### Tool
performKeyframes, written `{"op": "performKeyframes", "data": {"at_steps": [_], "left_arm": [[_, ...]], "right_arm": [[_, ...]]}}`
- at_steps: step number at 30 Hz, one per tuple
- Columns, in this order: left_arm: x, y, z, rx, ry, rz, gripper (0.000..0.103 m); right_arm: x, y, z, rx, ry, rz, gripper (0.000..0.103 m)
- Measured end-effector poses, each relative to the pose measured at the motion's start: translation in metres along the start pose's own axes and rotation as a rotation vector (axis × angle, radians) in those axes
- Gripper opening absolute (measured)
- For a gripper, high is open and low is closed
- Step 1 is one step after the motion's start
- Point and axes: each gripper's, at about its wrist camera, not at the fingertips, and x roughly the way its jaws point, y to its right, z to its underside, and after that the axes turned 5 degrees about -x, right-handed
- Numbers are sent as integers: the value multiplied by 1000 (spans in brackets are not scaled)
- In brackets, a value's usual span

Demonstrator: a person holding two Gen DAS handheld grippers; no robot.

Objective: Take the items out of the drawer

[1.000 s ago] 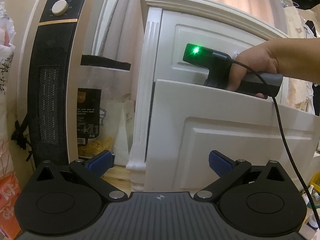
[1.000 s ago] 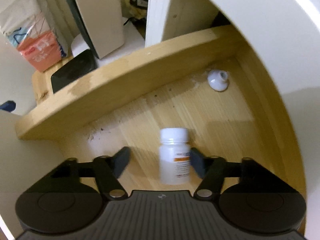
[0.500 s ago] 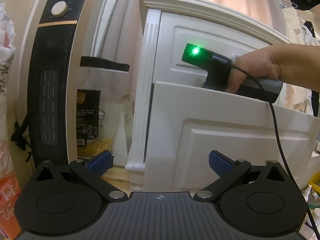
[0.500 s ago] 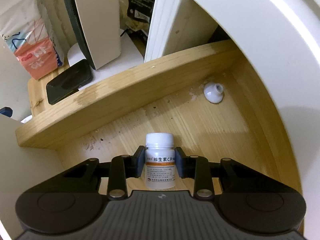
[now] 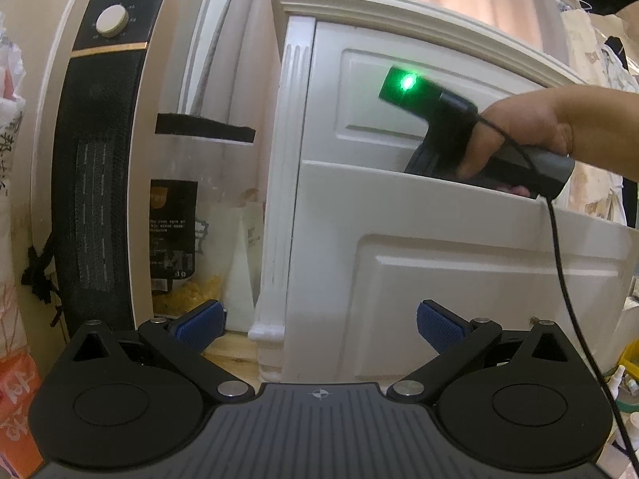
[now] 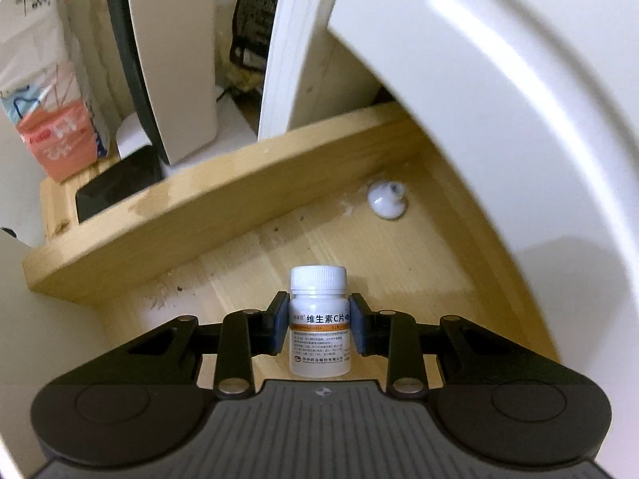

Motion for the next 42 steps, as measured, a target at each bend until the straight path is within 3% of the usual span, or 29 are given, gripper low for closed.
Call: {"op": "performKeyframes", "data": {"at_steps": [17,24,42], "left_arm": [[-4,23,-2,30,3,21,103],[-10,32,-4,37,31,32,103],[-17,41,-4,74,35,68,103]], "right_arm": [[-86,6,41,57,203,68,32],[-103,2,66,90,253,91,32],[-122,-4,142,318,445,186,32]]}}
